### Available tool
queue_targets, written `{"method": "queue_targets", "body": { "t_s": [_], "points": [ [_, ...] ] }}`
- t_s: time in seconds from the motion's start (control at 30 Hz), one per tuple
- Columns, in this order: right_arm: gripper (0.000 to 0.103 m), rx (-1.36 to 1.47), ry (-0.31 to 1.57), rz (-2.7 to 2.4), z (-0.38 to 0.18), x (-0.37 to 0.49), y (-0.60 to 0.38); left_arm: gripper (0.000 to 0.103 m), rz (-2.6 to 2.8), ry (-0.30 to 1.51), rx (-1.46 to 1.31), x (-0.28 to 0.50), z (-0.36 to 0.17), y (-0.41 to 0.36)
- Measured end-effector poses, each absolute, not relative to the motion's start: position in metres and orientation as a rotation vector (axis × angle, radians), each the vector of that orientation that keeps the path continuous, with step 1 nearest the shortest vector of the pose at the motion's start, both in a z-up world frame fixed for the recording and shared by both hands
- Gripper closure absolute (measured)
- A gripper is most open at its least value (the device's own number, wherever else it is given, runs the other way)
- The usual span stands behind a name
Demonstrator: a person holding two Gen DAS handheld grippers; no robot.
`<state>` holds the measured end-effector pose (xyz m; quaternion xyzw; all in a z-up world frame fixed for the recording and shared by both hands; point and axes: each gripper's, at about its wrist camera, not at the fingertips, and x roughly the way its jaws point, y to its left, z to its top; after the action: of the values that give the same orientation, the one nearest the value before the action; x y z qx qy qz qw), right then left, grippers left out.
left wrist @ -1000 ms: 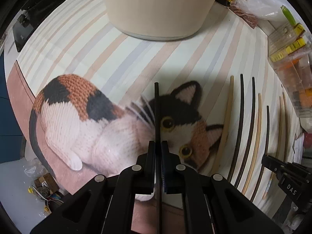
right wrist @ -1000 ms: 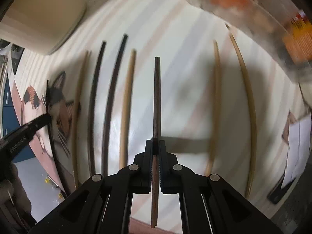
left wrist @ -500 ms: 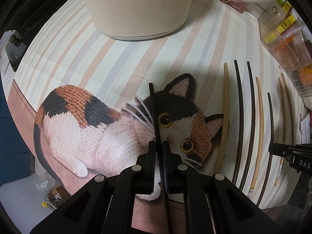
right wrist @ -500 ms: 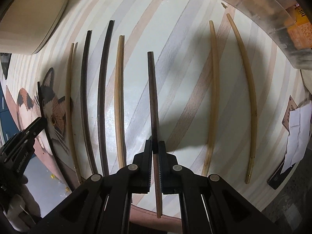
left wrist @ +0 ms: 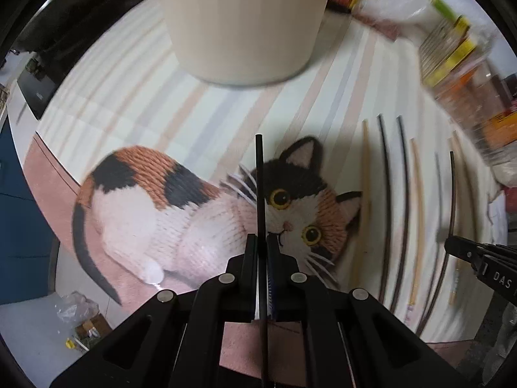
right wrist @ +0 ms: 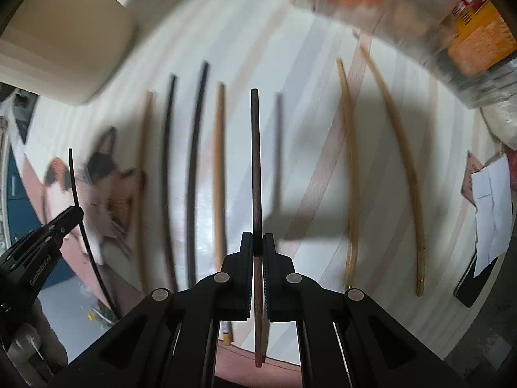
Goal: Organize utensils
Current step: 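Lift the left gripper's dark chopstick toward the holder while the right gripper carries its dark chopstick there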
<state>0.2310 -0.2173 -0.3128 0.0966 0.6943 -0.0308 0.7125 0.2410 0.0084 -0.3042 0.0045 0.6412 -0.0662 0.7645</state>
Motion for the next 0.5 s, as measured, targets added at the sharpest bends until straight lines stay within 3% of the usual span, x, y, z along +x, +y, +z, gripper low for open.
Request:
{"method": "queue_targets", "body": {
  "t_s": [0.5],
  "points": [
    [0.098,0.240,1.191,0.029,-0.212,0.223,-0.196,0.101,-0.192,1.090,-0.060,0.235,-0.179,0.033]
  ]
}}
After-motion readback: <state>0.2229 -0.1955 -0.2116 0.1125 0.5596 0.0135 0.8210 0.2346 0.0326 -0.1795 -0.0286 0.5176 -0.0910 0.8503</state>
